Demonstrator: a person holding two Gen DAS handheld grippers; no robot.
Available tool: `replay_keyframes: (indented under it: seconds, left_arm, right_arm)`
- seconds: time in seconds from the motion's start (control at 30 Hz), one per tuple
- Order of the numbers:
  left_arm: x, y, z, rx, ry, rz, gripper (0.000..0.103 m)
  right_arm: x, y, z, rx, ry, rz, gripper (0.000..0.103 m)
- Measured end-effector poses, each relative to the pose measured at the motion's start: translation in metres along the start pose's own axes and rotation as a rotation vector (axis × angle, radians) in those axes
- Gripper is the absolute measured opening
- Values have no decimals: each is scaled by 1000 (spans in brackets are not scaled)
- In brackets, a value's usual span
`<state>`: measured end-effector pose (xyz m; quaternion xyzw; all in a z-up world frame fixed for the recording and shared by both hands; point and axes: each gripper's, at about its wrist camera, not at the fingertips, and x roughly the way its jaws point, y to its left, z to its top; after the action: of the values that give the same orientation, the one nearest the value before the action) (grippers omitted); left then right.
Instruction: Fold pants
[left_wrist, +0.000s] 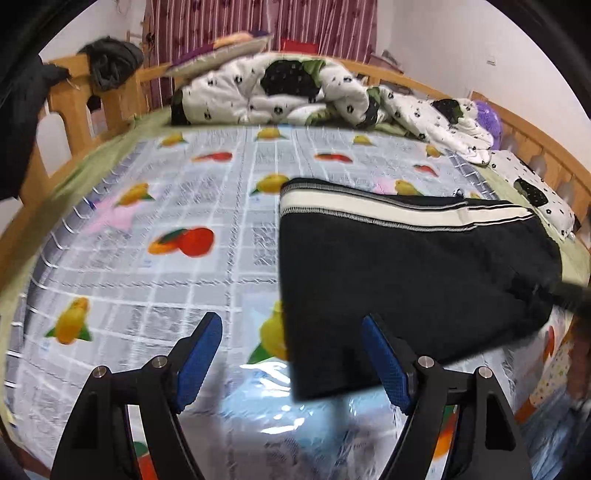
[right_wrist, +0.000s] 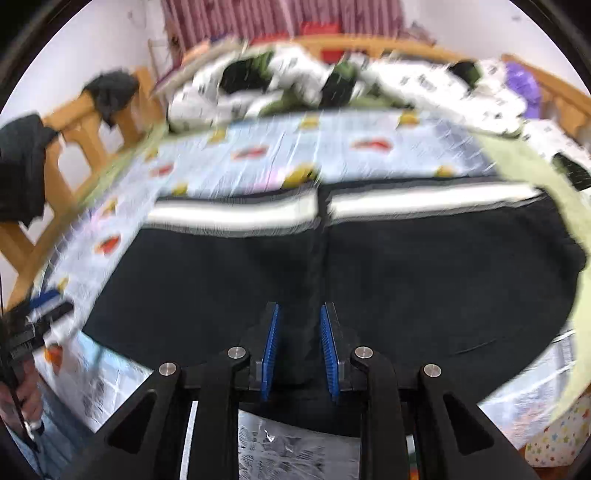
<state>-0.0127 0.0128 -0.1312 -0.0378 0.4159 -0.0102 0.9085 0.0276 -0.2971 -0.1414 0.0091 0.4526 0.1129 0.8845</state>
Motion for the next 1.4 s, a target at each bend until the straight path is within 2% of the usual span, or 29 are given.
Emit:
replay_keyframes:
  seconds: [0.07,0.1,0.2,0.33,0.43,0.5,0.57,0.6,0.67,0.73,0.8,0.87,0.97,1.03,1.1,1.17,1.2,1.27,1.4]
  left_arm:
    - [21,-1,-7,-6,64,6,77]
    - [31,0,-14,-13,92,9,77]
    - [38,5,-18,-48,95,-9,78]
    - [31,7,-2,-36,82,0,78]
    - [30,12,15,-56,68,-1,77]
    - [36,16,26,-82,71,-32,77]
    - [47,19,36,-103,71,-40,77]
    - [53,21,40,-111,74,-38,77]
    - [67,24,45,-132,94,-64,73]
    - [78,24,48,-148,113,-111,70]
    - [91,27,52,-169,134,-146,70]
    - [101,31,56,-203,139,-169,69]
    - [114,36,66,-237,143,-220,69]
    - [121,35,72,-242,152,-236,68]
    - [128,33,78,-235,159,-241,59]
    - [137,29,84,-240,183,-278,30]
    - [140,28,86,-257,202,-287,28]
    - [140,22,91,-253,202,-269,13]
    - [119,25,104,-288,144,-295,10]
  right_arm:
    - [28,2,-10,-6,91,-36,23]
    - [33,2,-15,5,93,-29,29]
    - [30,-1,-18,18,64,-15,30]
    - [13,-14,-7,53,59,4,34]
    - [-33,-48,12,126,-74,-65,38]
    - [-58,-78,18,157,-136,-159,62]
    - [-72,-119,19,190,-176,-268,81]
    - [-73,-139,18,205,-178,-315,82]
    - [-66,-187,11,267,-161,-372,82]
    - [-48,-237,1,363,-132,-380,79]
    - [-31,-274,-6,448,-116,-350,68]
    - [-18,-297,-7,511,-127,-288,66]
    - [-3,-315,4,530,-143,-261,59]
    - [11,-322,15,542,-121,-211,55]
    - [20,-328,22,554,-111,-234,51]
    - [11,-316,29,505,-163,-289,41]
    - [5,-308,31,473,-193,-308,38]
    - [-13,-284,42,398,-260,-355,33]
    - [-43,-241,77,309,-347,-392,27]
